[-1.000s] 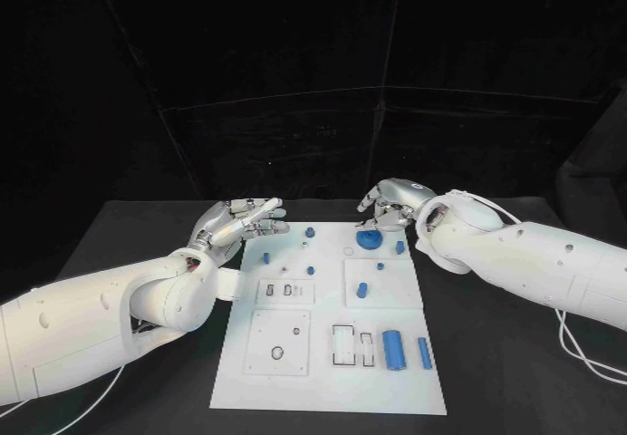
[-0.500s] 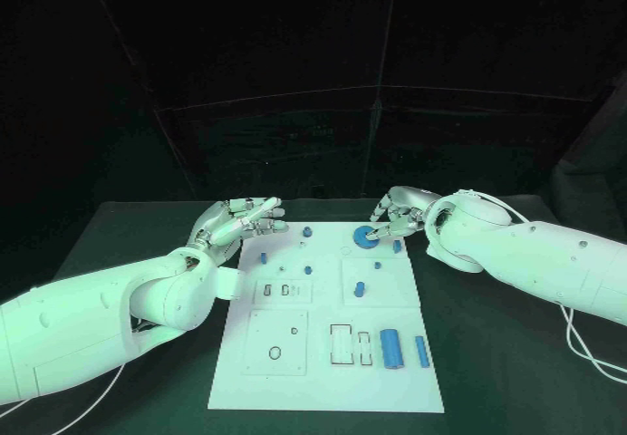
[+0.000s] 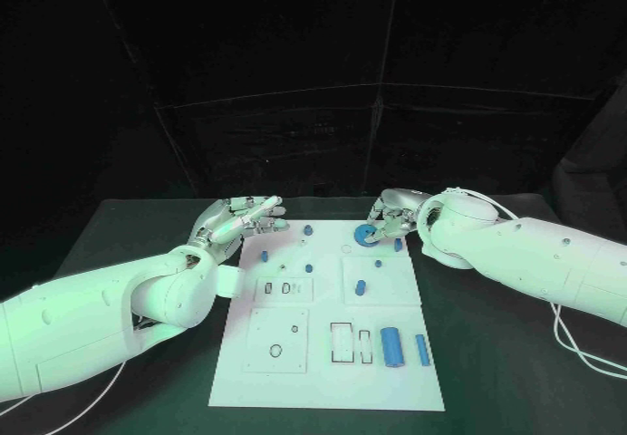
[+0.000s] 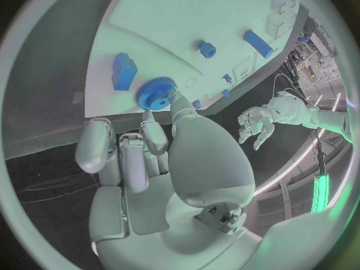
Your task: Assemble the parts on the task board
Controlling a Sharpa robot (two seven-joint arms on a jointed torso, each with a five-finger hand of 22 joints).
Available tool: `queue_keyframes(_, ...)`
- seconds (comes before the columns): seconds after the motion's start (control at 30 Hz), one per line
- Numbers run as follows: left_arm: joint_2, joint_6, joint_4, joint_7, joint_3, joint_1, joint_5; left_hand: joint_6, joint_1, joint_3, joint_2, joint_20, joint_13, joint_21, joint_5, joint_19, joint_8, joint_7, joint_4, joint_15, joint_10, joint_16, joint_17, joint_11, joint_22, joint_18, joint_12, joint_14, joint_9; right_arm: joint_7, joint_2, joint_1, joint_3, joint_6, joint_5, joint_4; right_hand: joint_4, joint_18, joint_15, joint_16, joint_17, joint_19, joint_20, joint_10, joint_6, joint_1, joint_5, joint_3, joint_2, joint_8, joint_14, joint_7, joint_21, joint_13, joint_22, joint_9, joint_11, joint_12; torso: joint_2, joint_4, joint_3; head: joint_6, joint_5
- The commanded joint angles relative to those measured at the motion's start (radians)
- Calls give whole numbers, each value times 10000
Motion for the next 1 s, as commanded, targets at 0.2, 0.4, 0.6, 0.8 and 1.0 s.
queue_keyframes(0.2, 21, 162, -12, 12, 6, 14, -59, 5, 31, 13, 56, -19, -9, -54, 11, 75, -48, 60, -50, 2, -26, -33, 12, 52, -17, 67, -42, 52, -5, 17, 98, 20, 5, 191, -558, -28, -88, -94, 59, 106, 992, 71, 35, 231, 63, 295, 16, -32, 99, 152, 704, -11, 92, 395, 88, 19, -13, 373, -3, -14, -2, -22, 9)
queue_keyframes(0.4, 24, 179, -16, -2, 5, 14, -59, 8, 45, 24, 77, -19, -9, -61, 11, 78, -53, 59, -67, 1, -22, -42, 15, 51, -24, 68, -49, 54, -4, 19, 154, 18, 3, 322, -851, -64, -310, -114, 15, 167, 1135, 121, 0, 384, 343, 690, -482, 135, 276, 334, 726, -73, 153, 749, 207, 41, -70, 687, 1, -15, 2, -34, -7)
queue_keyframes(0.6, 23, 207, -14, -23, 5, 14, -60, 12, 72, 44, 109, -19, -9, -71, 12, 83, -63, 57, -99, 1, -17, -55, 21, 50, -36, 69, -61, 57, -3, -65, 202, 14, 0, 298, -1236, -81, -455, -135, -13, 210, 1245, 169, -26, 525, 567, 834, -722, 191, 295, 435, 744, -119, 204, 1011, 318, 47, -107, 928, 2, -13, 6, -46, -18)
queue_keyframes(0.8, 27, 236, -18, -47, 5, 13, -60, 12, 86, 53, 121, -19, -10, -76, 11, 86, -68, 58, -116, 1, -16, -62, 24, 49, -41, 69, -68, 58, -3, -207, 245, 7, -2, -139, -1736, -25, -448, -153, -58, 227, 1289, 222, -61, 665, 835, 823, -721, 296, 486, 552, 751, -183, 254, 1227, 424, 61, -165, 1128, 3, -7, 2, -53, -30)
queue_keyframes(1.0, 35, 259, -28, -65, 5, 12, -60, 11, 99, 61, 133, -19, -11, -82, 10, 88, -75, 57, -134, 2, -17, -70, 26, 50, -47, 69, -76, 57, -4, -171, 228, -6, -4, -705, -2008, 225, -465, -176, -127, 242, 1330, 293, -125, 781, 1083, 922, -611, 641, 835, 605, 758, -261, 316, 1383, 552, 42, -246, 1256, 2, -5, 6, -53, -28)
